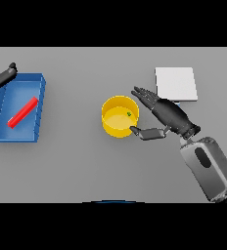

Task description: Pick up the red beaker and tilt it to pour out 1 green nut into yellow bowl. Pick up the yellow bowl and place it on the metallic measuring scale.

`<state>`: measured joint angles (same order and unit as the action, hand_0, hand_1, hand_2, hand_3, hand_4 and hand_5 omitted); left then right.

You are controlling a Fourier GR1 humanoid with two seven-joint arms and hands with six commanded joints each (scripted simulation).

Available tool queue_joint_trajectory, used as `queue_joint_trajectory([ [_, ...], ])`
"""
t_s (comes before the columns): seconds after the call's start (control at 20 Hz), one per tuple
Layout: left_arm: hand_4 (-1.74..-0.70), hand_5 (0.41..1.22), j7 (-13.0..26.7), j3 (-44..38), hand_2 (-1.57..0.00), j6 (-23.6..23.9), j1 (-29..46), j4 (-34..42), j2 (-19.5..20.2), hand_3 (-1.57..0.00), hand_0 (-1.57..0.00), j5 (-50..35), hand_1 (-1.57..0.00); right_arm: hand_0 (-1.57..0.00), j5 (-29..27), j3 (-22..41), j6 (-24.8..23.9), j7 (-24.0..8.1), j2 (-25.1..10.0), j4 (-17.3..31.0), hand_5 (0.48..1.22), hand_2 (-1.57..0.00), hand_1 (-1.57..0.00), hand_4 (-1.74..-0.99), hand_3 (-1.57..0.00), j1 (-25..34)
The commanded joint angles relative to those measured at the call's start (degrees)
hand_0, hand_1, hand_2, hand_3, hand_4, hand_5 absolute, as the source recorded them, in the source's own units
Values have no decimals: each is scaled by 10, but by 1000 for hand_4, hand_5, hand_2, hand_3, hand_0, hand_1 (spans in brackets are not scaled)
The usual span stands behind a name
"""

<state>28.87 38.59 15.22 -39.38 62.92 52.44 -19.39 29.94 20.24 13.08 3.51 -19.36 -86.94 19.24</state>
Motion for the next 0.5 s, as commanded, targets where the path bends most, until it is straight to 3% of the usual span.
queue_joint_trajectory([
  [0.0,-747,711,2,2,-1,-4,-2,1,-2,0,-1,0,-1,-1,18,17,8,-4,-1,6,620,1,1,-1230,1,16],
  [0.2,-754,714,-19,-2,0,-2,9,4,2,1,0,-4,0,0,52,56,51,23,-26,40,620,1,1,-1234,1,69],
  [0.45,-766,721,-23,-11,1,-7,3,-16,-8,1,1,-14,1,1,83,101,91,30,-25,75,641,1,1,-1210,1,124],
])
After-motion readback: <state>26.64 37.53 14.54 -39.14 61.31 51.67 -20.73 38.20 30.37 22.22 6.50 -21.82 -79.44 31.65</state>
